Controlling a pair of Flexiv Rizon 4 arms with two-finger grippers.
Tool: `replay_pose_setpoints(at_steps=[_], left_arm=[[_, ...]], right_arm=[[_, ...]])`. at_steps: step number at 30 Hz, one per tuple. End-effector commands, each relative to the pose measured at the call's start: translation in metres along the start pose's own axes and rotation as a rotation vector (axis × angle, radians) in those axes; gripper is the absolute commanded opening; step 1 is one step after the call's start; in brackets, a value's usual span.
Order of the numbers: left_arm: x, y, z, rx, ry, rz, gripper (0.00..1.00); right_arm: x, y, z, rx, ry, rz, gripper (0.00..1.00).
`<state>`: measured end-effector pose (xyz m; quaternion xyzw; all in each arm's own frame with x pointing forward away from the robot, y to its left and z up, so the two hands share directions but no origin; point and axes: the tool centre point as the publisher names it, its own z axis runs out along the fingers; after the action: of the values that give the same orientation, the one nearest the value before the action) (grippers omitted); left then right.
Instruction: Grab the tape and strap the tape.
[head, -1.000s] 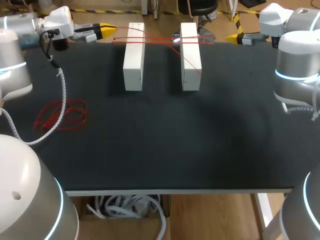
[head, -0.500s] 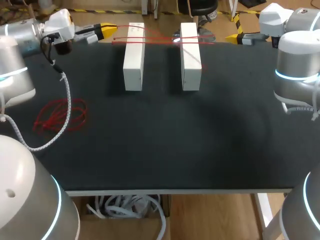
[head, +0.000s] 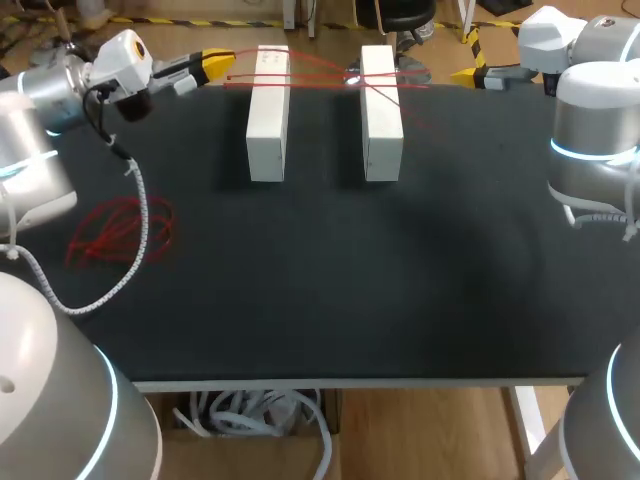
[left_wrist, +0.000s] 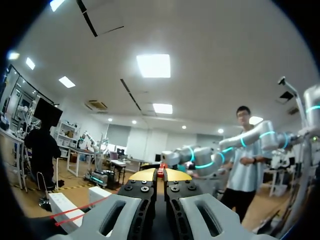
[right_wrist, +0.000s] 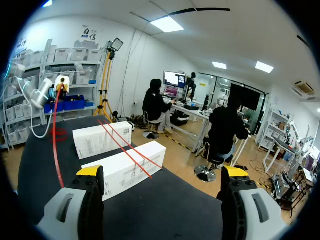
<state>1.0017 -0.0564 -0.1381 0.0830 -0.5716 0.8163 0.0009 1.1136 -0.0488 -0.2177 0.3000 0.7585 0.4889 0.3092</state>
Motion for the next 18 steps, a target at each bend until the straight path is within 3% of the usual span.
replay_pose_setpoints(at_steps=[1,18], left_arm=[[0.010,-0.002,0.001,0.025,-0.015,-0.007,0.00],[0.035,-0.021,0.011,0.104,0.010,0.012,0.00]], right_arm=[[-0.001,0.000,0.000,0.002,0.002,0.000,1.00],[-0.001,0.000,0.000,0.002,0.002,0.000,1.00]])
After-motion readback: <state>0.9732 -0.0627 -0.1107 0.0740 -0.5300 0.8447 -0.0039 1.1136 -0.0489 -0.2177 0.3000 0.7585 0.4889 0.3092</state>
